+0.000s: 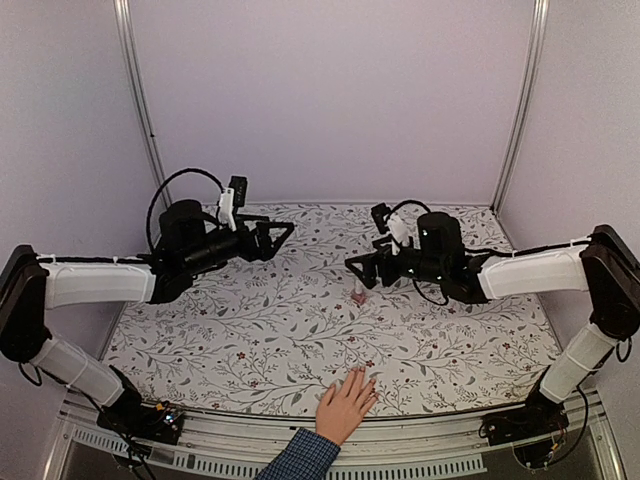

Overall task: Paint the nails
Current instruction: Reset both arms

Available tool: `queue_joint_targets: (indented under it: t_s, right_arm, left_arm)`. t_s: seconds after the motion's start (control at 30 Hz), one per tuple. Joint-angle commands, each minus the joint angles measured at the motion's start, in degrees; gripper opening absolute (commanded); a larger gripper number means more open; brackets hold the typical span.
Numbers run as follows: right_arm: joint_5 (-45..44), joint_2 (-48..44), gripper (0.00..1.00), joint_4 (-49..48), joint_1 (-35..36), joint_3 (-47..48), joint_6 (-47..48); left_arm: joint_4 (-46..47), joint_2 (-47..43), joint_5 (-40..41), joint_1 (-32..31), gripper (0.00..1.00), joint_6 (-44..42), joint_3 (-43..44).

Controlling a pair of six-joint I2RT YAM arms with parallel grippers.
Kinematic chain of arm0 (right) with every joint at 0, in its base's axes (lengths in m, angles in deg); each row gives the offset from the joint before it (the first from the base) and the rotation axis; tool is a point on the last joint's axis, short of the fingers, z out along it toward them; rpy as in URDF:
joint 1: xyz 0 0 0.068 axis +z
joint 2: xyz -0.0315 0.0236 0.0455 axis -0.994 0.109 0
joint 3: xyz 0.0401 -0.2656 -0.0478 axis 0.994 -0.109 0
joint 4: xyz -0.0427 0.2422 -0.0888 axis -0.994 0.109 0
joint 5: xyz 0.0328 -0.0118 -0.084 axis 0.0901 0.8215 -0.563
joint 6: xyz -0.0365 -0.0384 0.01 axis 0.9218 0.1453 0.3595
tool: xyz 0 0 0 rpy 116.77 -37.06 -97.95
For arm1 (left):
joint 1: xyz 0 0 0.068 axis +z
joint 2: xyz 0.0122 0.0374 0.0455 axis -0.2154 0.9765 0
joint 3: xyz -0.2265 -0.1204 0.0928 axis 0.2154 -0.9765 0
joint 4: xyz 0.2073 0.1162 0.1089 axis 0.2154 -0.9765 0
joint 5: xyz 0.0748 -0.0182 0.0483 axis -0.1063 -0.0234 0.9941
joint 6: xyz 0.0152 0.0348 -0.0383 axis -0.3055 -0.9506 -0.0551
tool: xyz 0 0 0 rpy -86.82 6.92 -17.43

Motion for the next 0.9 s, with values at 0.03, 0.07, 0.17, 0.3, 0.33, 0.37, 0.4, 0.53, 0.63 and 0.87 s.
queue_joint_targets:
  t_s: [0.03, 0.07, 0.17, 0.3, 0.33, 0.37, 0.4, 0.53, 0.63, 0.87]
  right_arm:
    - [2.48, -8.11, 0.99, 10.33, -3.66, 0.75, -3.93]
    - [3.12, -9.46, 0.99, 11.16, -5.09, 0.37, -4.98]
    - [5.07, -14.48, 0.99, 12.74, -9.65, -1.95, -8.92]
    - [4.70, -21.45, 0.99, 13.06, -14.18, -6.99, -11.80]
    - [4.44, -22.39, 0.99, 13.02, -15.14, -8.81, -12.32]
    - [4.44, -23.52, 0.99, 12.95, -16.06, -10.23, -13.15]
    - [4.62, -24.32, 0.99, 12.71, -16.87, -11.70, -13.72]
    - [4.82, -27.44, 0.99, 11.41, -18.69, -17.03, -14.99]
    - [4.50, -28.77, 0.99, 10.80, -18.88, -19.79, -14.99]
    - [4.48, -32.45, 0.99, 10.34, -18.97, -22.33, -14.01]
  left_arm:
    - [-19.09, -1.68, 5.63, 3.74, 1.00, 0.56, 6.31]
    - [-20.84, -2.33, 7.35, 4.12, 1.00, 0.57, 6.53]
    - [-23.76, -4.81, 13.94, 5.00, 1.00, 0.59, 5.29]
    - [-27.27, -7.20, 22.06, 6.93, 1.00, 2.30, 2.01]
    - [-27.81, -7.65, 23.51, 7.31, 1.00, 3.02, 0.78]
    - [-27.96, -8.11, 23.95, 7.54, 1.00, 3.64, -0.52]
    - [-27.84, -8.58, 24.23, 7.79, 1.00, 4.27, -1.99]
    - [-26.35, -9.88, 25.08, 8.10, 1.00, 6.10, -6.98]
    - [-25.91, -9.63, 25.68, 8.07, 1.00, 7.22, -9.05]
    - [-27.08, -8.86, 26.64, 8.12, 1.00, 8.44, -8.64]
